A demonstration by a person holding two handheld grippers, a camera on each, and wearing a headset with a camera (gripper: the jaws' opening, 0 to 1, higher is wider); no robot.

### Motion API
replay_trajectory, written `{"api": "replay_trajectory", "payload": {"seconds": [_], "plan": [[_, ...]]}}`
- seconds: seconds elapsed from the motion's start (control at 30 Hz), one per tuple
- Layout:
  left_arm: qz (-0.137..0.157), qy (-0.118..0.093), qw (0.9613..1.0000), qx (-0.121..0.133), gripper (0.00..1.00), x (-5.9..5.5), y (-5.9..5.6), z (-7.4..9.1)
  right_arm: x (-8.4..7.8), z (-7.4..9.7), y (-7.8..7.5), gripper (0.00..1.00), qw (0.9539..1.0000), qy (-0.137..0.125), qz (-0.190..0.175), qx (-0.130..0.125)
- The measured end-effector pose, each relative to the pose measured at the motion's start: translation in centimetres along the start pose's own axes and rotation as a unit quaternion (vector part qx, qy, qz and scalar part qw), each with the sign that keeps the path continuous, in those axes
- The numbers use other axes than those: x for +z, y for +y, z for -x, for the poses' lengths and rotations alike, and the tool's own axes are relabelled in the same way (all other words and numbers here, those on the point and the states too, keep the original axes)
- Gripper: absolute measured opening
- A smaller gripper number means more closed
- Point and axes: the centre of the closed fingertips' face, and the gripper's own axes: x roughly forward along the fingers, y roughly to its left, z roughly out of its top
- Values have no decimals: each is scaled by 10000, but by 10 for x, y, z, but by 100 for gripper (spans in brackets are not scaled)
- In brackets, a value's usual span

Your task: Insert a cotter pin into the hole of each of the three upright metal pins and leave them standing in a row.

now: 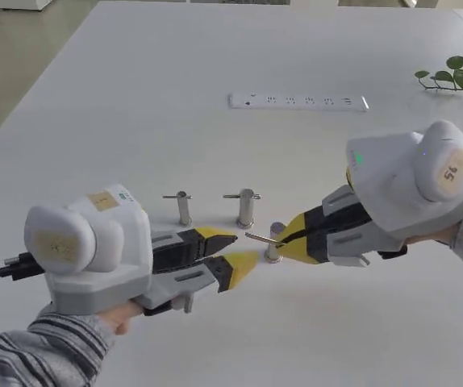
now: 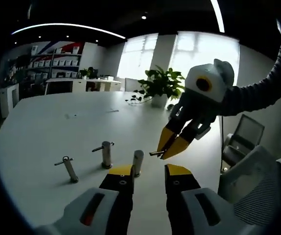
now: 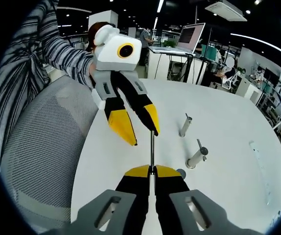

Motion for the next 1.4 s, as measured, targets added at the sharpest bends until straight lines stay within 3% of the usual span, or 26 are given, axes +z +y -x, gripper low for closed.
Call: {"api": "replay_trajectory", "payload": {"seconds": [0.27, 0.8, 1.03, 1.4], "plan": [[-45, -51, 9996, 290, 32, 0, 6, -9, -24, 7, -12, 0, 9992, 358, 157, -87], [-162, 137, 9964, 825, 33, -14, 18, -35, -68, 13, -34, 0, 9950, 928, 366, -69], [-115, 316, 9951, 925, 30, -23, 20, -47, -78, 7, -44, 0, 9934, 1040, 482, -57], [-48, 444, 9948, 917, 28, -30, 24, -70, -77, 4, -46, 0, 9931, 997, 606, 64]]}}
